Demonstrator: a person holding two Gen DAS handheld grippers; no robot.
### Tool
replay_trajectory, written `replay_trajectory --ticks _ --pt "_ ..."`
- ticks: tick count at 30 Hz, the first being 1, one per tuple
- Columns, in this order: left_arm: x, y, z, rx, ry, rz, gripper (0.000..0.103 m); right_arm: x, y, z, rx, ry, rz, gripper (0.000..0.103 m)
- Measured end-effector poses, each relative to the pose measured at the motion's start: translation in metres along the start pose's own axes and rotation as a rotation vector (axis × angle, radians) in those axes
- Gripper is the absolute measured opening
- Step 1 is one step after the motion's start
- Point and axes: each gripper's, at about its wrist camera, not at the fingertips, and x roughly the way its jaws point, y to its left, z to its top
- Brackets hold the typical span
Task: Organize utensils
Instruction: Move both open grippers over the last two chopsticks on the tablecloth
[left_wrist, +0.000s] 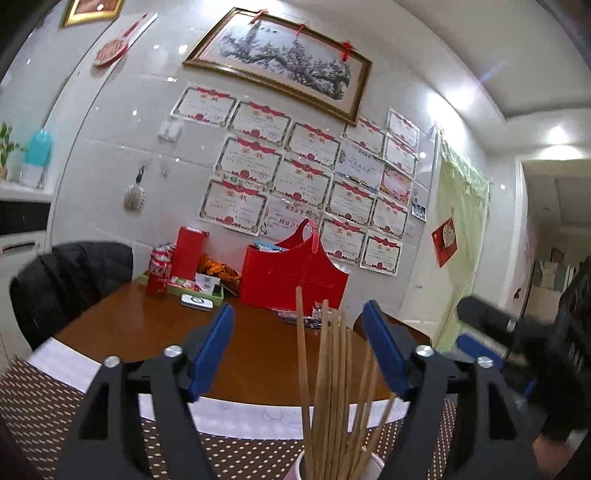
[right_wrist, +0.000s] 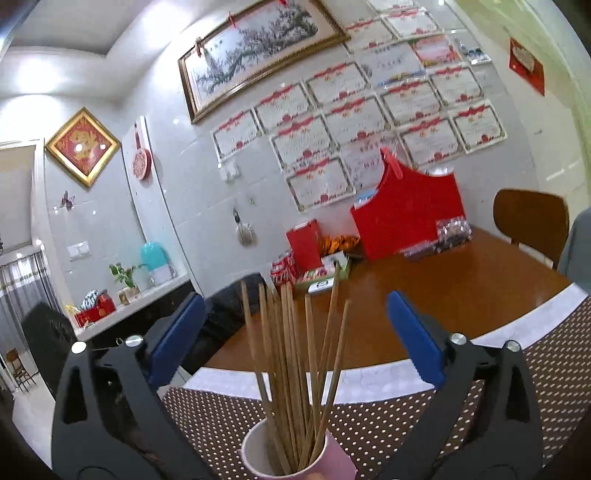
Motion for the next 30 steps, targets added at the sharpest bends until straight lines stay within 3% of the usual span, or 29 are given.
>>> replay_trajectory --ticks 6,12,18,23,25,30 --pt "-0.043 -0.025 0.017 0.073 0.061 0.001 0.088 -0.046 -0.001 0.022 0.002 0.021 -0.062 0.097" --pt "-0.078 -0.052 0.007 0.155 0.214 0.013 0.088 -0.093 -0.017 0.015 0.036 0.129 -0.15 0.097" --pt "-0.097 -0.071 -0.038 0.201 0.392 -0.031 0.088 -0.124 -0.037 -0.021 0.045 0.318 -0.222 0.097" --pt "-0.092 -0.082 -0.088 0.177 0.594 -0.089 0.088 -0.137 -0.063 -0.057 0.09 0.464 -0.28 0.097" --pt "-0.082 -0.092 -0.108 0.222 0.689 -0.093 0.088 -0.142 -0.072 -0.067 0.107 0.496 -0.293 0.097" --pt "-0.064 -0.112 -0.144 0.336 0.819 -0.085 0.088 -0.159 -0.092 -0.086 0.133 0.533 -0.324 0.097"
